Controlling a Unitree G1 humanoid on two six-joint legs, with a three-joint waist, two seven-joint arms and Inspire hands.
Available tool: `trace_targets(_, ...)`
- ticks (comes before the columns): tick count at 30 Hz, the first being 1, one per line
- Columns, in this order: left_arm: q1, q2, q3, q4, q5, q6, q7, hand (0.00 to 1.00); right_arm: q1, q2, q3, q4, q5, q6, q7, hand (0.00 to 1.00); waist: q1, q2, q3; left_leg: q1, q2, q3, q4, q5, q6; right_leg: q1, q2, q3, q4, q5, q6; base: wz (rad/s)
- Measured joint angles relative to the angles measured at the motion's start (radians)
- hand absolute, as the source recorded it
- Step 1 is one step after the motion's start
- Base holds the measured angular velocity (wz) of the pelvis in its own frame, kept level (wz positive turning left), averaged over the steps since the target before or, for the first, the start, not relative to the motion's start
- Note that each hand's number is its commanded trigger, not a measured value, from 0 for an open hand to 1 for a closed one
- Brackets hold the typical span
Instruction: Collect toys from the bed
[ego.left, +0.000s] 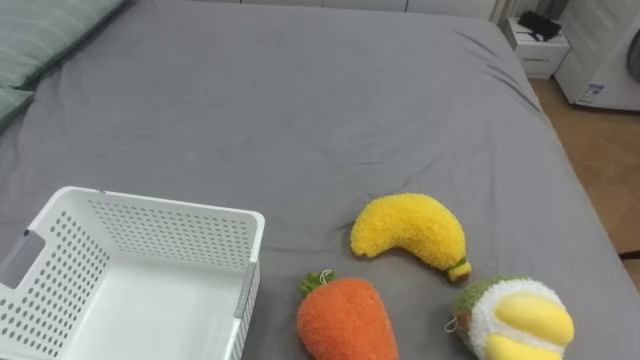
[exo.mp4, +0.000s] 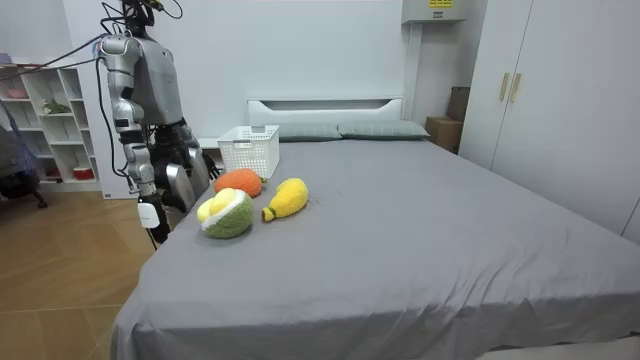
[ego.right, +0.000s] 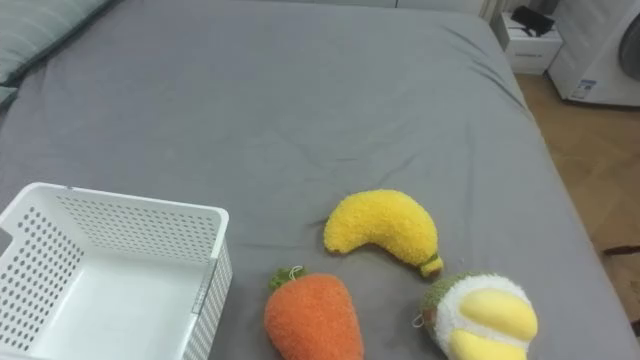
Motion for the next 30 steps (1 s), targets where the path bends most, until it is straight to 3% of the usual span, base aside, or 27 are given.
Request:
trace_targets(8, -0.001, 0.0, 0.002, 0.0, 0.0, -0.001, 0.008, 0.0, -0.006, -0.001, 0.001, -0.002, -0.053, -0.001, -0.009, 0.0, 0.004, 0.0, -0.0003, 0.002, 0.001, 0.011, -0.002, 0.0, 0.0, -0.005, 0.002, 0.013, 0.002, 0.002, 0.0, -0.04)
trace_targets(22, 0.001, 0.0, 0.002, 0.001, 0.0, 0.005, 0.022, 0.0, -0.005, 0.003, -0.004, 0.0, -0.043, 0.001, -0.048, 0.0, -0.004, -0.007, 0.0067, 0.003, 0.001, 0.012, -0.01, 0.0, 0.0, 0.002, 0.002, 0.015, 0.002, 0.002, 0.001, 0.0)
trace_targets(27, 0.02, 0.0, 0.025, 0.008, 0.002, 0.006, 0.021, 0.0, 0.01, 0.011, -0.062, -0.002, -0.03, 0.001, -0.08, 0.0, -0.007, -0.011, 0.0054, 0.003, 0.001, 0.011, -0.007, 0.0, 0.0, 0.002, 0.002, 0.014, 0.002, 0.002, 0.001, 0.01)
trace_targets(30, 0.027, 0.006, 0.094, 0.0, 0.001, 0.009, 0.019, 0.0, 0.02, 0.006, -0.155, -0.001, 0.034, 0.003, -0.093, 0.0, -0.011, -0.021, 0.0034, 0.006, 0.0, 0.011, -0.002, 0.0, 0.0, 0.002, 0.001, 0.011, 0.002, 0.002, 0.001, 0.0)
